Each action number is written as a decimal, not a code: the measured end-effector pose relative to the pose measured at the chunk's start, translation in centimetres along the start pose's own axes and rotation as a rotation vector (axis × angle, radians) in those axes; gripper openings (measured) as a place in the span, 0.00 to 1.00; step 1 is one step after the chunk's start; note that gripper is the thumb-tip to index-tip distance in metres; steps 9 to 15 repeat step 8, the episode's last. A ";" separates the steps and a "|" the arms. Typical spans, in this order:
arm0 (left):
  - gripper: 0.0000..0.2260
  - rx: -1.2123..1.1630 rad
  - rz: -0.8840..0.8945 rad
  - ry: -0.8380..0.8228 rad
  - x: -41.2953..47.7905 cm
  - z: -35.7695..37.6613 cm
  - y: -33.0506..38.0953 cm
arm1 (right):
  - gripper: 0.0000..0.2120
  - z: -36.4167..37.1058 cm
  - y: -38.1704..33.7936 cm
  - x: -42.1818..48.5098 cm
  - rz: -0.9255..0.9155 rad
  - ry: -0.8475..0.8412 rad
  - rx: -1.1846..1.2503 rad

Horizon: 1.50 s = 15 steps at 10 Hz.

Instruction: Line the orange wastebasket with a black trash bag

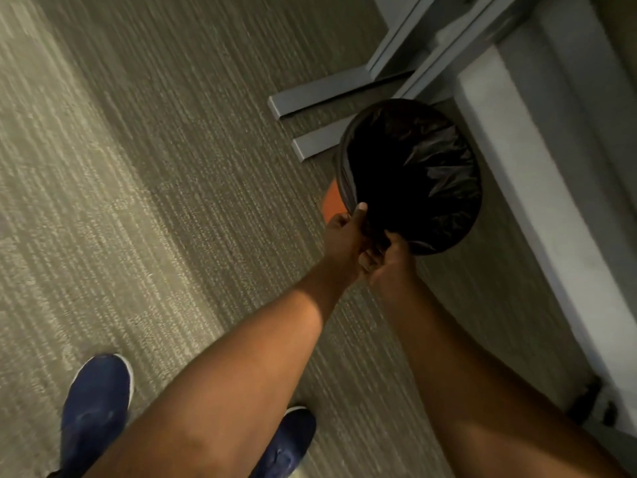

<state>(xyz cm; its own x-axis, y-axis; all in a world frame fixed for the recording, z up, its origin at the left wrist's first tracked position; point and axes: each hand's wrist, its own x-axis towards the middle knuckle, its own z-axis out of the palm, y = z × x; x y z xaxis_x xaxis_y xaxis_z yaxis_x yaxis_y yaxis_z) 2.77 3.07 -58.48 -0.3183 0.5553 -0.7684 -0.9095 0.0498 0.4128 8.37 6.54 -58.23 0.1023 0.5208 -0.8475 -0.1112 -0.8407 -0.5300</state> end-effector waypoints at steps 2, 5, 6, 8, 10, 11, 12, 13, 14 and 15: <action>0.16 0.109 0.021 -0.034 2.1 0.8 -0.5 | 0.15 -0.5 -0.6 2.6 -0.011 -0.019 -0.057; 0.20 0.206 -0.039 -0.102 2.8 0.5 -2.1 | 0.18 -2.2 -0.4 3.9 -0.025 0.030 -0.096; 0.21 0.241 -0.042 -0.125 2.3 0.6 -2.3 | 0.27 -2.7 -0.6 3.4 0.003 -0.057 -0.080; 0.26 0.389 -0.098 -0.155 0.2 -0.9 -2.7 | 0.43 -3.2 0.5 1.7 0.084 -0.137 -0.102; 0.26 0.389 -0.098 -0.155 0.2 -0.9 -2.7 | 0.43 -3.2 0.5 1.7 0.084 -0.137 -0.102; 0.26 0.389 -0.098 -0.155 0.2 -0.9 -2.7 | 0.43 -3.2 0.5 1.7 0.084 -0.137 -0.102; 0.26 0.389 -0.098 -0.155 0.2 -0.9 -2.7 | 0.43 -3.2 0.5 1.7 0.084 -0.137 -0.102; 0.26 0.389 -0.098 -0.155 0.2 -0.9 -2.7 | 0.43 -3.2 0.5 1.7 0.084 -0.137 -0.102; 0.26 0.389 -0.098 -0.155 0.2 -0.9 -2.7 | 0.43 -3.2 0.5 1.7 0.084 -0.137 -0.102; 0.26 0.389 -0.098 -0.155 0.2 -0.9 -2.7 | 0.43 -3.2 0.5 1.7 0.084 -0.137 -0.102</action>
